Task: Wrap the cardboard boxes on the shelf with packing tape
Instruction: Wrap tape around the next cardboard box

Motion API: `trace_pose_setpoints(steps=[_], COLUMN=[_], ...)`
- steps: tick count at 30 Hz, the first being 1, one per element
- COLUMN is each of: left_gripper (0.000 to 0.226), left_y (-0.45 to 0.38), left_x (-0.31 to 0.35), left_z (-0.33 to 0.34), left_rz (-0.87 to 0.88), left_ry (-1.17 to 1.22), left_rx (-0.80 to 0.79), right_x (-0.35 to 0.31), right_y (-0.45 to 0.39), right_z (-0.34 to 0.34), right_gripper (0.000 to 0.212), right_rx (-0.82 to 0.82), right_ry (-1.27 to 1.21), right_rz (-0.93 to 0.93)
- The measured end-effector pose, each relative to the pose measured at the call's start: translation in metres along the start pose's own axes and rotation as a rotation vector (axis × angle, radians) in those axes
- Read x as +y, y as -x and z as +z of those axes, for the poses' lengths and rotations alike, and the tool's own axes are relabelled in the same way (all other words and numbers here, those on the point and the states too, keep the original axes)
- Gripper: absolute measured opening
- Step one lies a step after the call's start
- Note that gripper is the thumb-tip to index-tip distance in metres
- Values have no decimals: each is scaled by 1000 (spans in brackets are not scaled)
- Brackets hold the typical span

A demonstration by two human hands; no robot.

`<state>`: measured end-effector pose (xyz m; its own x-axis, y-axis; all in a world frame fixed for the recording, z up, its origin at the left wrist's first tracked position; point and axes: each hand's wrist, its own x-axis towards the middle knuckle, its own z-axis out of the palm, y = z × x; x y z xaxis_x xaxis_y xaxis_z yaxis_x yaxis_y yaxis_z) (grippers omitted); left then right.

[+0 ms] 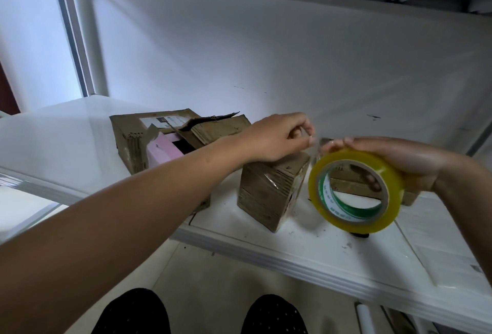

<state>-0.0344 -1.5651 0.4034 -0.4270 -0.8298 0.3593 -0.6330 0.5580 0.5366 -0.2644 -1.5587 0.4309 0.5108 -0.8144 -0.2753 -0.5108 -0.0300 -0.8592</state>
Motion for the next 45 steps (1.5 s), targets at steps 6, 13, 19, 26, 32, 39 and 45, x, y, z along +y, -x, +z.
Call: trace_pose_setpoints(steps=[6, 13, 19, 26, 32, 39, 45], left_gripper=[106, 101, 85, 50, 29, 28, 26], left_y=[3, -6, -5, -5, -13, -33, -35], left_x=[-35, -32, -30, -25, -27, -34, -42], left_z=[-8, 7, 6, 2, 1, 11, 13], left_rz=[-196, -397, -407, -228, -183, -282, -287], left_ry=[-267, -719, -649, 94, 55, -239, -58], left_rx=[-378, -154, -68, 39, 86, 41, -17], right_x=[5, 7, 4, 2, -1, 7, 5], right_y=[8, 3, -9, -27, -36, -40, -47], right_z=[-14, 1, 18, 30, 33, 39, 43], right_gripper=[43, 39, 34, 25, 30, 32, 26], right_rx=[49, 35, 86, 104, 142, 132, 137], right_ry=[-150, -240, -322, -309, -299, -210, -59], right_rz=[16, 99, 142, 135, 100, 38, 47])
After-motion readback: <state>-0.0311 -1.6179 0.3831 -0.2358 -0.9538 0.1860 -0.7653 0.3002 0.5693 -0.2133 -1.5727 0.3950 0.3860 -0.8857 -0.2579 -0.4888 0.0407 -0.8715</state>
